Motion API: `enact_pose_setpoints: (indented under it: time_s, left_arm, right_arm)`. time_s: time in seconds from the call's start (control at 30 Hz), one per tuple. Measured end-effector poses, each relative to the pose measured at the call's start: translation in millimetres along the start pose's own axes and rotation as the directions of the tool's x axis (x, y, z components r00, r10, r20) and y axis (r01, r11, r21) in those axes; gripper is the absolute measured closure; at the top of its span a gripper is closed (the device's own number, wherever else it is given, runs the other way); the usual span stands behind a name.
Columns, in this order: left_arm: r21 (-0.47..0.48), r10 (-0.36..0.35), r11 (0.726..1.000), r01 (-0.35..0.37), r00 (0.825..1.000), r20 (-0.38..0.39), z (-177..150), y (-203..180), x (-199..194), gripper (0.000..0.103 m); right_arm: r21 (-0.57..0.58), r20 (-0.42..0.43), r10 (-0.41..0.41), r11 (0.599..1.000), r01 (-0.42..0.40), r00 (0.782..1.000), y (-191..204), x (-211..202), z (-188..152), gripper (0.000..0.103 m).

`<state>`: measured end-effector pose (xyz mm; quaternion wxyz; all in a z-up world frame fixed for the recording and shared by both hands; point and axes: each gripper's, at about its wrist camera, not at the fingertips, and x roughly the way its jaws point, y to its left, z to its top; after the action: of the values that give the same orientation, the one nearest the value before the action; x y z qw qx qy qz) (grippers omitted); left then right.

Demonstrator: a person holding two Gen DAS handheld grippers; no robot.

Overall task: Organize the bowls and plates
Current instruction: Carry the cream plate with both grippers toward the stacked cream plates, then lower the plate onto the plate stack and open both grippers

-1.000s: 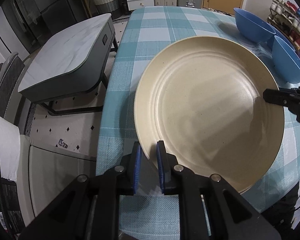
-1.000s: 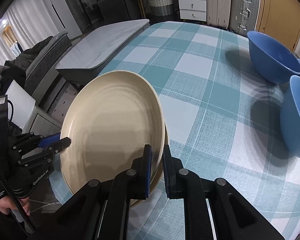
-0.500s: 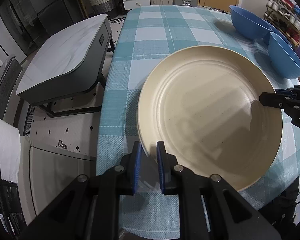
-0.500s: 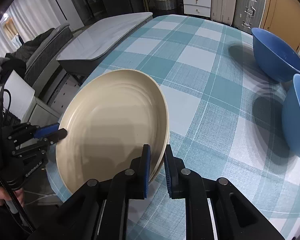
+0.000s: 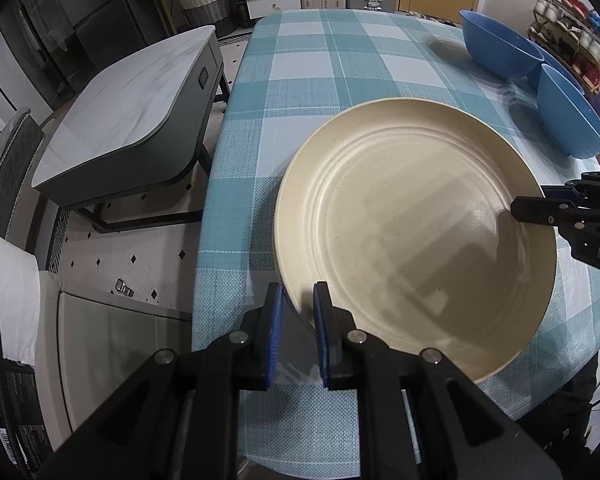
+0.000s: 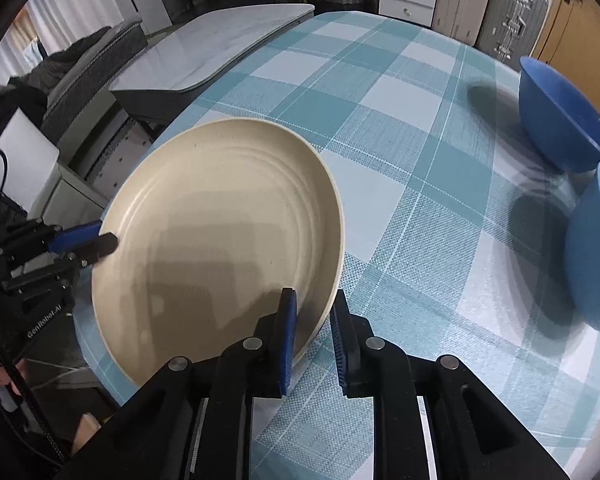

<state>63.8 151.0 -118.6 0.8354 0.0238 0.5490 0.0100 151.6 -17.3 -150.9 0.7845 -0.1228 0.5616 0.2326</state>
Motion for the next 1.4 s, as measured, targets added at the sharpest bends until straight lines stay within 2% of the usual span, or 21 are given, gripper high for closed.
enact_pose_setpoints:
  time_s: [0.37, 0.57, 0.9, 1.1, 1.23, 1.33, 1.4]
  left_arm:
    - [-0.012, -0.007, 1.000, 0.007, 1.000, 0.004, 0.7, 2.1, -2.1, 0.090]
    - [-0.032, -0.020, 0.999, 0.021, 1.000, 0.007, 3.2, 4.6, -4.4, 0.089]
    - [-0.037, -0.012, 0.999, 0.013, 0.999, 0.033, 11.5, -0.5, -11.3, 0.088]
    - [-0.058, -0.004, 0.998, 0.006, 0.999, 0.032, 9.8, 6.7, -10.5, 0.086]
    - [-0.078, -0.008, 0.997, 0.011, 0.999, 0.032, 9.0, 11.3, -8.8, 0.078]
    - [-0.077, -0.011, 0.997, 0.013, 1.000, 0.027, 8.1, 10.7, -7.0, 0.077]
    - [-0.078, -0.014, 0.997, 0.016, 1.000, 0.025, 8.2, 10.6, -6.4, 0.077]
  right_arm:
    - [0.099, -0.026, 0.136, 0.986, -0.133, 0.990, -22.6, 11.6, 9.1, 0.083]
    - [0.034, 0.004, 0.043, 0.998, -0.043, 0.999, -6.5, 9.8, 12.6, 0.082]
    - [0.049, -0.005, 0.071, 0.996, -0.070, 0.997, -12.4, 11.0, 15.7, 0.080]
    - [0.084, 0.080, 0.069, 0.994, -0.076, 0.994, -23.3, -9.6, 14.6, 0.080]
    - [0.104, 0.169, 0.043, 0.993, -0.061, 0.985, -28.5, -28.3, 15.6, 0.080]
    - [0.086, 0.162, 0.086, 0.991, -0.101, 0.983, -24.5, -26.6, 16.3, 0.080]
    - [0.071, 0.142, 0.082, 0.993, -0.092, 0.986, -18.9, -19.9, 17.1, 0.080]
